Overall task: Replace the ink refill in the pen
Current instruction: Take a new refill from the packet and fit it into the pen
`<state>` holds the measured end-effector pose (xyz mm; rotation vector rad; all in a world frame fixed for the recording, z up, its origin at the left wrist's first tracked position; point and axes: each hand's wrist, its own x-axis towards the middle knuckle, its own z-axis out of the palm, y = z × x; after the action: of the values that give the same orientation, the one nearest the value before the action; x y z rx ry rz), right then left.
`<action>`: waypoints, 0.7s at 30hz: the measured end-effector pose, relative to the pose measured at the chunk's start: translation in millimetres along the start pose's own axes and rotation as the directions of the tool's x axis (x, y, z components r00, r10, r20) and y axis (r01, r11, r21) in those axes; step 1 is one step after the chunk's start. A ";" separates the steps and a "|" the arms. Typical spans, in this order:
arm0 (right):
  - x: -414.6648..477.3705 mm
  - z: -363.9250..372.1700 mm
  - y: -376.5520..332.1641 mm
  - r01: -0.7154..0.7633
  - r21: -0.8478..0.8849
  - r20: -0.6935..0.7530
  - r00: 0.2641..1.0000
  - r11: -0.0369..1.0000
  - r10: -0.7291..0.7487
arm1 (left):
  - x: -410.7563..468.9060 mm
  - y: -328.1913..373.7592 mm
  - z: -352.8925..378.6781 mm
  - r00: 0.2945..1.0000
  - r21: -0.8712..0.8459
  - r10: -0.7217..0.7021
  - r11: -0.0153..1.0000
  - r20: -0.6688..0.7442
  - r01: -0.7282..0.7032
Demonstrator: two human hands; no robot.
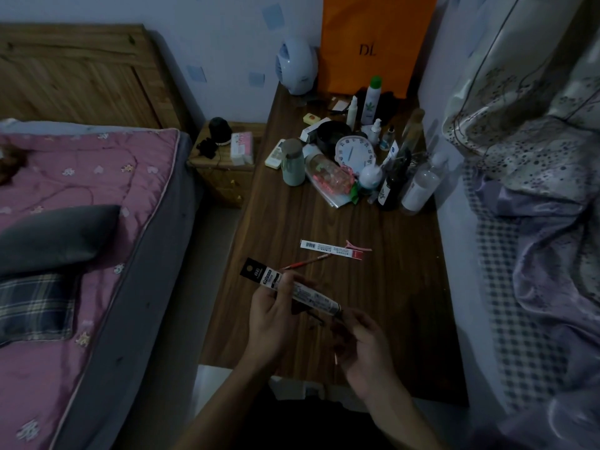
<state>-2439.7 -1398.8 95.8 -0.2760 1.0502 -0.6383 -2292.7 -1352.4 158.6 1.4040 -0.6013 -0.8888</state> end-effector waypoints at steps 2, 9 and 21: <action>2.2 -3.7 -1.1 0.022 0.043 0.002 1.000 0.999 -0.022 | 2.3 1.4 -0.9 0.999 -0.022 -0.020 1.000 -0.027 0.019; 3.0 -7.0 -6.9 0.084 0.043 -0.042 0.996 0.996 -0.083 | 6.4 -4.7 -4.0 0.990 -0.045 -0.114 0.993 -0.085 0.110; 27.8 -27.7 -28.1 0.167 0.116 -0.267 0.955 0.979 -0.131 | 23.3 -46.3 -36.0 0.795 -0.456 -0.530 0.809 -0.296 0.370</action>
<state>-2464.4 -1435.6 76.5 -0.1545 1.2360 -0.8976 -2258.4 -1348.1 105.8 1.3400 0.2530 -0.9848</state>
